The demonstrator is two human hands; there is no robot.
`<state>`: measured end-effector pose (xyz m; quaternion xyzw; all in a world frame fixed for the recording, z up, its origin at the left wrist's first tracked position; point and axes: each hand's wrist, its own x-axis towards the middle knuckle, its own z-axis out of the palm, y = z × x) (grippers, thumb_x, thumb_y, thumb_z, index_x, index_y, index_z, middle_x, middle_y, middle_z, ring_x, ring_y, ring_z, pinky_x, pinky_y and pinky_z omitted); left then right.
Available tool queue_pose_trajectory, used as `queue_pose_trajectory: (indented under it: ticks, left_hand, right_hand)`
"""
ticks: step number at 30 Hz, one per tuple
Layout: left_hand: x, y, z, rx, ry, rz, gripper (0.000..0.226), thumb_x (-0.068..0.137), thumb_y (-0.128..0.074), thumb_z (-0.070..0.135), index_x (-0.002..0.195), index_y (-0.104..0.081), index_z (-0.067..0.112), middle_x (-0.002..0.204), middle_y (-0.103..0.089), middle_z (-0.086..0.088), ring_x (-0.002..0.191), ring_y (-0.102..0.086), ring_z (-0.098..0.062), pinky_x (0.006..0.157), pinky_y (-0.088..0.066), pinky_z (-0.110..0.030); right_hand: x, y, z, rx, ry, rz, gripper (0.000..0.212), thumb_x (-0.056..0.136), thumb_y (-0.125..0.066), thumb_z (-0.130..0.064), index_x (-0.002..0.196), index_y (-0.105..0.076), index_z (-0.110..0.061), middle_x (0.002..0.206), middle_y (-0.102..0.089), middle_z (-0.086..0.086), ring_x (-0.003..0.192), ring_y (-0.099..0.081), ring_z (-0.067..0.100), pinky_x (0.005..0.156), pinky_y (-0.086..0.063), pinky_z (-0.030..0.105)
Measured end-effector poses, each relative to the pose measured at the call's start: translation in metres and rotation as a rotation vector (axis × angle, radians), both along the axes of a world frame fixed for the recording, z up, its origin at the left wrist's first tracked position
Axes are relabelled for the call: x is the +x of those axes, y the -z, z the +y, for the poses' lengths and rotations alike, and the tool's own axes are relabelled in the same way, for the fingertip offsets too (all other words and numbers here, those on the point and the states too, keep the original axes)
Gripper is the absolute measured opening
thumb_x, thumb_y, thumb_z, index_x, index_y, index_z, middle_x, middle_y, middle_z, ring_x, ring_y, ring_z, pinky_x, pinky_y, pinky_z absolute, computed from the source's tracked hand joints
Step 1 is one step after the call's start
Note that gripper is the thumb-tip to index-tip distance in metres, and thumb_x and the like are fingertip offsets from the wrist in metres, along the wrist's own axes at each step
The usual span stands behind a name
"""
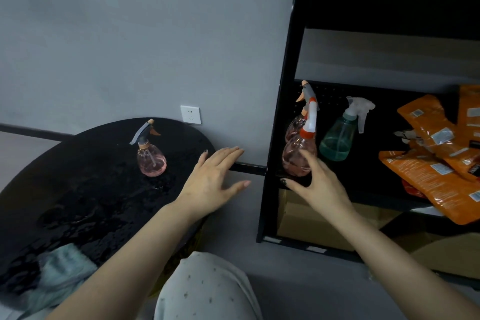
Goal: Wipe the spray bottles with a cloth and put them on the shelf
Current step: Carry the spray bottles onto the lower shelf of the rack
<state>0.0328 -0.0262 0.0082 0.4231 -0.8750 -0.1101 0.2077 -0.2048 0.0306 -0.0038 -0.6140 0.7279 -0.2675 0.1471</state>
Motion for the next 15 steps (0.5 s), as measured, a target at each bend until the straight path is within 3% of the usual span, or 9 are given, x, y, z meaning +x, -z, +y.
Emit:
queue_pose_trajectory:
  ticks: [2,7,15]
  left_hand:
    - [0.015,0.002,0.001,-0.002,-0.031,0.001,0.081,0.077,-0.029,0.071,0.145,-0.028,0.027,0.151,-0.032,0.008,0.140,-0.022,-0.007,0.115,-0.006,-0.039]
    - [0.049,0.003,0.005,0.027,-0.107,0.018,0.068,0.087,-0.053,0.053,0.145,-0.029,0.025,0.152,-0.030,0.008,0.142,-0.020,-0.009,0.117,-0.006,-0.041]
    - [0.105,0.013,-0.003,0.027,-0.210,0.010,0.070,0.086,-0.052,0.053,0.146,-0.027,0.025,0.152,-0.030,0.006,0.141,-0.023,-0.011,0.115,-0.009,-0.035]
  right_hand:
    - [0.015,0.002,0.004,-0.006,-0.051,0.002,0.079,0.081,-0.065,-0.048,0.146,-0.026,-0.026,0.150,-0.032,-0.003,0.133,-0.037,0.016,0.103,-0.036,0.031]
    - [0.056,0.002,-0.001,-0.011,-0.173,0.016,0.077,0.082,-0.063,-0.048,0.146,-0.024,-0.029,0.152,-0.027,-0.006,0.137,-0.029,0.012,0.106,-0.031,0.028]
    - [0.120,-0.002,-0.031,-0.079,-0.315,0.055,0.077,0.083,-0.063,-0.049,0.146,-0.025,-0.028,0.151,-0.028,-0.010,0.134,-0.033,0.009,0.098,-0.030,0.018]
